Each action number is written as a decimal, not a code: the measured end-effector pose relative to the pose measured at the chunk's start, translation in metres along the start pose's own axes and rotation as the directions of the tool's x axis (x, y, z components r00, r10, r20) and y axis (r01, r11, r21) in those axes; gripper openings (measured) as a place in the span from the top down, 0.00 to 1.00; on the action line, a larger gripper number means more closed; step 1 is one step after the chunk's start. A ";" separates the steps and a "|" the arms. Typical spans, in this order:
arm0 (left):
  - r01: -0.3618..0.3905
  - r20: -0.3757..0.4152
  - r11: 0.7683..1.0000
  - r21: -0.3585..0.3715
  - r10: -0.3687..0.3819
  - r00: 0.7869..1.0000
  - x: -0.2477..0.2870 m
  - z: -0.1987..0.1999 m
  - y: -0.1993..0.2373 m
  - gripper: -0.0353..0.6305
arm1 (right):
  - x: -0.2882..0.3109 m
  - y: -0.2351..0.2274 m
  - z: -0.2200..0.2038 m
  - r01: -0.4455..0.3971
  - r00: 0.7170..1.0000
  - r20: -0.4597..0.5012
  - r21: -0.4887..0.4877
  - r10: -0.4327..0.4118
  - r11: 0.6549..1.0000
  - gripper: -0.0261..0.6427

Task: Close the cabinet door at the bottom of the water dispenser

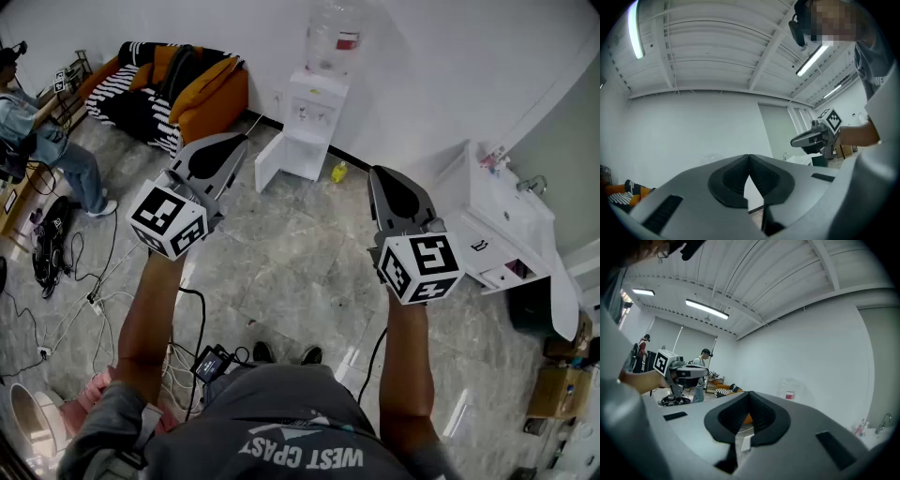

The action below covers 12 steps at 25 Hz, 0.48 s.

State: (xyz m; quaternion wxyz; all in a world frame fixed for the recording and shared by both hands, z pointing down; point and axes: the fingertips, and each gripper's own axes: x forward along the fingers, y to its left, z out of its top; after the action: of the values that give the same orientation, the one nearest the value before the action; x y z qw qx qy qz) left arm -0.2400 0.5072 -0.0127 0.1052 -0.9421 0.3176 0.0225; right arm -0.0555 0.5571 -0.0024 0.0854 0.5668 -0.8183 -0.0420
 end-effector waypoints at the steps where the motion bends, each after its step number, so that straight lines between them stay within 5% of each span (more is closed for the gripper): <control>1: 0.001 0.003 1.000 0.001 -0.001 1.000 0.000 -0.001 0.000 0.92 | 0.000 -0.001 -0.001 0.003 1.000 0.000 -0.002 -0.003 1.000 0.92; 12: 0.005 0.005 1.000 -0.017 -0.005 1.000 0.007 -0.022 0.009 0.92 | 0.015 -0.008 -0.007 -0.003 1.000 0.012 0.018 0.003 1.000 0.92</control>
State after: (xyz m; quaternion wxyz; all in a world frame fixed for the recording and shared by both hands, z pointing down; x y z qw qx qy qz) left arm -0.2408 0.4913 0.0063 0.0980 -0.9436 0.3150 0.0274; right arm -0.0518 0.5400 0.0047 0.0757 0.5662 -0.8199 -0.0379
